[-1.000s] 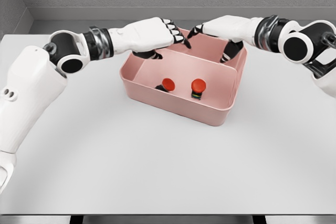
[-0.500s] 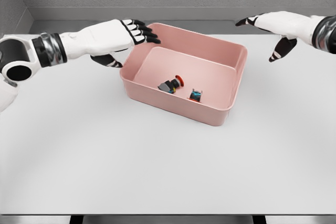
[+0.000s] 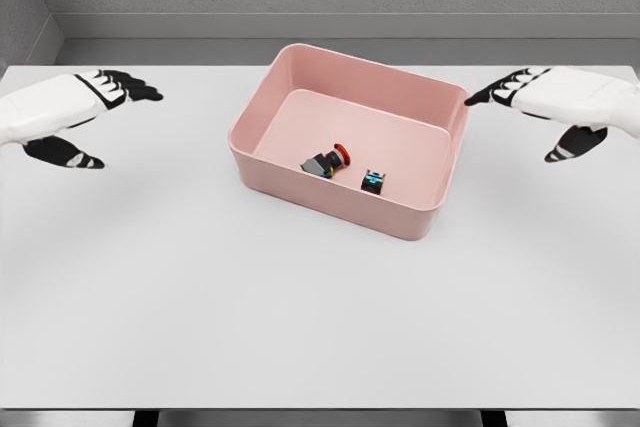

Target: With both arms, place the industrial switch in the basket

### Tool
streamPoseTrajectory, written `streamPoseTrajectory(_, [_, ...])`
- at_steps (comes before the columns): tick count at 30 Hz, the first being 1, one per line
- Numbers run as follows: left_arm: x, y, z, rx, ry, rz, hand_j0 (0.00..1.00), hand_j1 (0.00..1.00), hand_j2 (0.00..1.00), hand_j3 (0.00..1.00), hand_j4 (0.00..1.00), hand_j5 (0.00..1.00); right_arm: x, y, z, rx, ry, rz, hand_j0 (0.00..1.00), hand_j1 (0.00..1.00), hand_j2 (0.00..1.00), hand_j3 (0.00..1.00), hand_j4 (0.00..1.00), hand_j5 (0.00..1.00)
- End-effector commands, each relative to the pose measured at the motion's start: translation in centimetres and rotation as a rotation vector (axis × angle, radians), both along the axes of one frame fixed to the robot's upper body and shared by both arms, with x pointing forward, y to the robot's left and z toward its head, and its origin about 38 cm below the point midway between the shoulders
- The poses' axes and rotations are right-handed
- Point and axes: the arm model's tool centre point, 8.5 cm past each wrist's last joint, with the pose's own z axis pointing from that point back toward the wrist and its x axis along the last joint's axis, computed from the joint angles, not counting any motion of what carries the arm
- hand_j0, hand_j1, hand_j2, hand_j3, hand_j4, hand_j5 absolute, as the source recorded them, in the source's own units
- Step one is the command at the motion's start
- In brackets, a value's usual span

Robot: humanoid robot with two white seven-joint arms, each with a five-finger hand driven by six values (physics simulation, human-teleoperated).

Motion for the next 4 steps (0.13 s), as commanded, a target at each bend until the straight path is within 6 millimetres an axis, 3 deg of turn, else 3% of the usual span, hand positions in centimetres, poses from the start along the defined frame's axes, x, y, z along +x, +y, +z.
streamPoseTrajectory(1, [-0.07,0.45,0.46,-0.004,-0.004,0.009,1.00,1.00,1.00,1.00,1.00,1.00,-0.18,-0.30,0.58,-0.005,-0.016,0.015,1.00,1.00,1.00,1.00,1.00,1.00])
streamPoseTrajectory(4, [-0.05,0.42,0.37,-0.005,-0.002,0.009,1.00,1.00,1.00,1.00,1.00,1.00,-0.29,-0.77,0.55,-0.007,-0.015,0.004,1.00,1.00,1.00,1.00,1.00,1.00])
